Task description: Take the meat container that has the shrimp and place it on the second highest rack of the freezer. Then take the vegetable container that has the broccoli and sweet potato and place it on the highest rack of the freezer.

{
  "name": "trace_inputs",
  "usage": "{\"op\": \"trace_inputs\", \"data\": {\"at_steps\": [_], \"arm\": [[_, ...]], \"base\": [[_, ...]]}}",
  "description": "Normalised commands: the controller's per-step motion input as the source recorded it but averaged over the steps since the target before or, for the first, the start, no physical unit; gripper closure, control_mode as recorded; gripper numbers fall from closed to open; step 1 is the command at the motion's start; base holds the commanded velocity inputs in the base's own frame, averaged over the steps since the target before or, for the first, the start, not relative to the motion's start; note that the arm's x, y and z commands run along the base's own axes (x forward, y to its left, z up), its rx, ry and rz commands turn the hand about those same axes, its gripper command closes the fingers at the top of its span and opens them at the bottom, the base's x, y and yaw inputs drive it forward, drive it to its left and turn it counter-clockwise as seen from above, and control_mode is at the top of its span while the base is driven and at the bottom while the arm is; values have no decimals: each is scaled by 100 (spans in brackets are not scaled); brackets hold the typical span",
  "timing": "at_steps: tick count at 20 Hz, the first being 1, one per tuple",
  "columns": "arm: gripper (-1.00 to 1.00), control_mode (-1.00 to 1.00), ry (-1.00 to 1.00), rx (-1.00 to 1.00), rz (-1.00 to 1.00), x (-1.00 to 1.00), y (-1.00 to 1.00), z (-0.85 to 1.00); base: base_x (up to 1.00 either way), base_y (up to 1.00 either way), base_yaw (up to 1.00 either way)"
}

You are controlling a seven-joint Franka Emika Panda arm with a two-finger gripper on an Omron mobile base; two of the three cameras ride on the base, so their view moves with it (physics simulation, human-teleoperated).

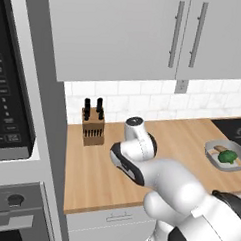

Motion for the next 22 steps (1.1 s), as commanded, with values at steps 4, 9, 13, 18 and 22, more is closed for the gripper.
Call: {"op": "trace_inputs", "data": {"at_steps": [4,9,13,18,22], "arm": [[-100,-100,0,0,0,24,3,-21],[-100,-100,0,0,0,28,0,-8],[-100,-100,0,0,0,19,0,-10],[-100,-100,2,0,0,15,0,-13],[-100,-100,2,0,0,6,0,-23]], "base": [[0,0,0],[0,0,0],[0,0,0],[0,0,0],[0,0,0]]}}
